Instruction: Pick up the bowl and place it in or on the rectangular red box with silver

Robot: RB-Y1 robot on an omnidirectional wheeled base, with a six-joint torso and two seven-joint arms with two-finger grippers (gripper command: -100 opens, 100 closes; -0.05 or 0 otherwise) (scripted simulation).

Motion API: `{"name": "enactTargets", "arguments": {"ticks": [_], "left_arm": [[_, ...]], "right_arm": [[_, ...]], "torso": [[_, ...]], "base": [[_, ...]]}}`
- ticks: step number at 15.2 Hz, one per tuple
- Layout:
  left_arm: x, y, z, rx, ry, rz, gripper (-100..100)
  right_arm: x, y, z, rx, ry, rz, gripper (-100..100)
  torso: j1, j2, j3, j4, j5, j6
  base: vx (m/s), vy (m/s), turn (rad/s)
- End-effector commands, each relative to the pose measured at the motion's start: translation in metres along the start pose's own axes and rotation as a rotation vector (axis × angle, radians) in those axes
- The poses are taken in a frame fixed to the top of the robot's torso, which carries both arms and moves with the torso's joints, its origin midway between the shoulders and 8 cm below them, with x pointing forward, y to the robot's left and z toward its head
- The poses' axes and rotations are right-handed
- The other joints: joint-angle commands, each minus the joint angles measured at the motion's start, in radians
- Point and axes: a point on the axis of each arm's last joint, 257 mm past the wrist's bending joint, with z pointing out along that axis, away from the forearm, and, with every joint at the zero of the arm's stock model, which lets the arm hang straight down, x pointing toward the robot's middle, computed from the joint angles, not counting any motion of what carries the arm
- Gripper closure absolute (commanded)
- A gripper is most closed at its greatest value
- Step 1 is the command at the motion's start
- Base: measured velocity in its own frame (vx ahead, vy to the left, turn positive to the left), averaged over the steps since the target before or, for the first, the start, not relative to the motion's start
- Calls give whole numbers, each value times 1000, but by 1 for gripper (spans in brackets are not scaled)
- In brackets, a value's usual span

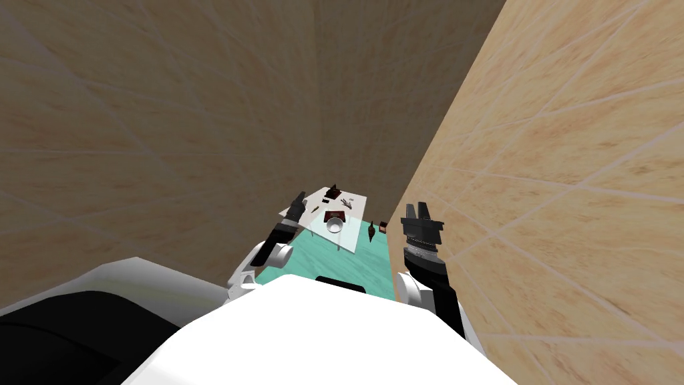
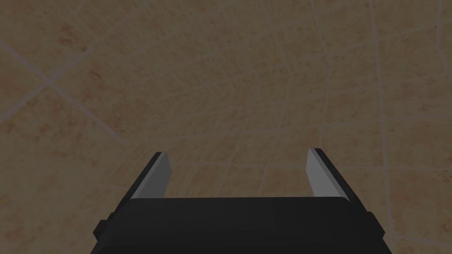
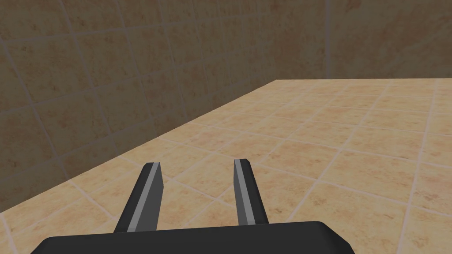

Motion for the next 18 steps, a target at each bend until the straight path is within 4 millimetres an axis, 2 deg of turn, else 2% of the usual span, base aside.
{"name": "enactTargets", "arguments": {"ticks": [1,2,3,4,7,9,10,12,13,14,15,18], "left_arm": [[1,24,2,-64,15,18,-100],[2,25,2,-71,16,18,-100],[2,41,3,-109,25,34,-100],[3,46,3,-128,28,34,-100],[3,82,3,-224,45,64,-100],[4,88,1,-250,48,64,-100],[3,106,1,-295,55,78,-100],[3,110,-1,-313,57,78,-100],[3,128,-2,-363,64,92,-100],[3,132,-4,-377,66,92,-100],[2,148,-6,-420,71,104,-100],[1,172,-13,-501,79,115,-100]], "right_arm": [[0,0,0,0,0,0,0],[0,0,0,0,0,0,0],[0,0,0,0,0,0,0],[0,0,0,0,0,0,0],[0,0,0,0,0,0,0],[0,0,0,0,0,0,0],[0,0,0,0,0,0,0],[0,0,0,0,0,0,0],[0,0,0,0,0,0,0],[0,0,0,0,0,0,0],[0,0,0,0,0,0,0],[0,0,0,0,0,0,0]], "torso": [[0,0,0,0,0,0],[0,0,0,0,0,0],[0,0,0,0,0,0],[0,0,0,0,0,0],[0,-1,0,0,0,0],[1,0,0,0,0,0],[0,0,0,0,0,0],[0,0,0,0,0,0],[0,0,0,0,0,0],[0,0,0,0,0,0],[0,0,0,0,0,0],[0,-1,0,0,0,1]], "base": [[14,12,-67],[14,12,-101],[16,15,-112],[17,15,-96],[21,22,-112],[15,19,-66],[12,13,-83],[10,13,-75],[12,14,-105],[15,16,-107],[21,18,-125],[19,24,-114]]}}
